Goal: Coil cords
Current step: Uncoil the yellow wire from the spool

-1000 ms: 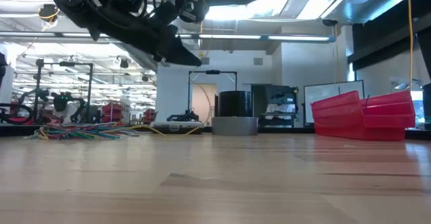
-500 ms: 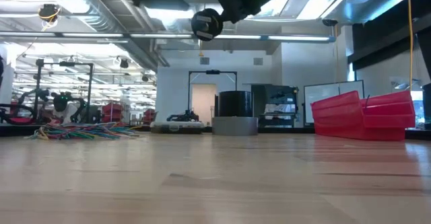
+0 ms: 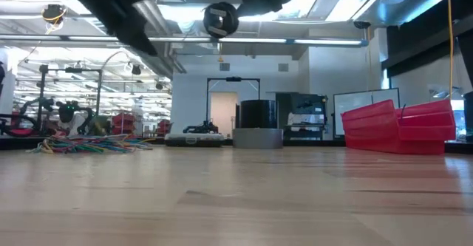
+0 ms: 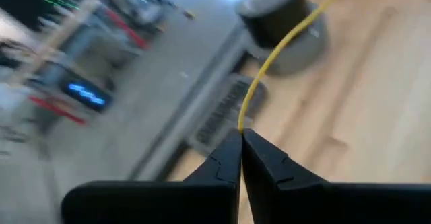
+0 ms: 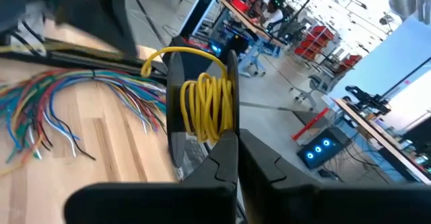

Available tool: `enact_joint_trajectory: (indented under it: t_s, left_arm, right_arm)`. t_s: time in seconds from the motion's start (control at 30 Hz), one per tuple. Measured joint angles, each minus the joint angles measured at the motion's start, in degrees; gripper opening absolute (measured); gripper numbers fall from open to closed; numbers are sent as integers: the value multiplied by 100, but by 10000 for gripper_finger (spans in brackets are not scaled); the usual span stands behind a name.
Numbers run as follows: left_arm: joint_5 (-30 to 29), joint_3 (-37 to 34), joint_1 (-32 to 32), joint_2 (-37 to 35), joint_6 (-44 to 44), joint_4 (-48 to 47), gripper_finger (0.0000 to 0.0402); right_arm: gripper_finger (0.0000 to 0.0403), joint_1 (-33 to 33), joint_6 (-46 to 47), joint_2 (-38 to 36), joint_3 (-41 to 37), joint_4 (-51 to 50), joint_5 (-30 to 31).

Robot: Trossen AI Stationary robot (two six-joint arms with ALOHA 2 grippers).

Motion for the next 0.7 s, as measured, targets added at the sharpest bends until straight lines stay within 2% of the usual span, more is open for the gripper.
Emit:
enact_joint_trajectory:
  t_s: [0.1,0.2,0.5,0.6,0.7]
  left_arm:
    - [1039,-2,317,264,-91,-17,5]
    - [1648,-2,512,693,-1,123,5]
    - [1738,-2,633,2110,22,365,6]
    - [1755,-2,680,2388,222,632,11]
    - [1741,-2,753,2432,343,917,34]
  right_arm:
    - [5,0,-5,0,0,86,-97]
    - [5,0,-7,0,0,126,-185]
    - [5,0,-7,0,0,126,-193]
    - [5,0,-7,0,0,137,-192]
    - [5,0,-7,0,0,128,-193]
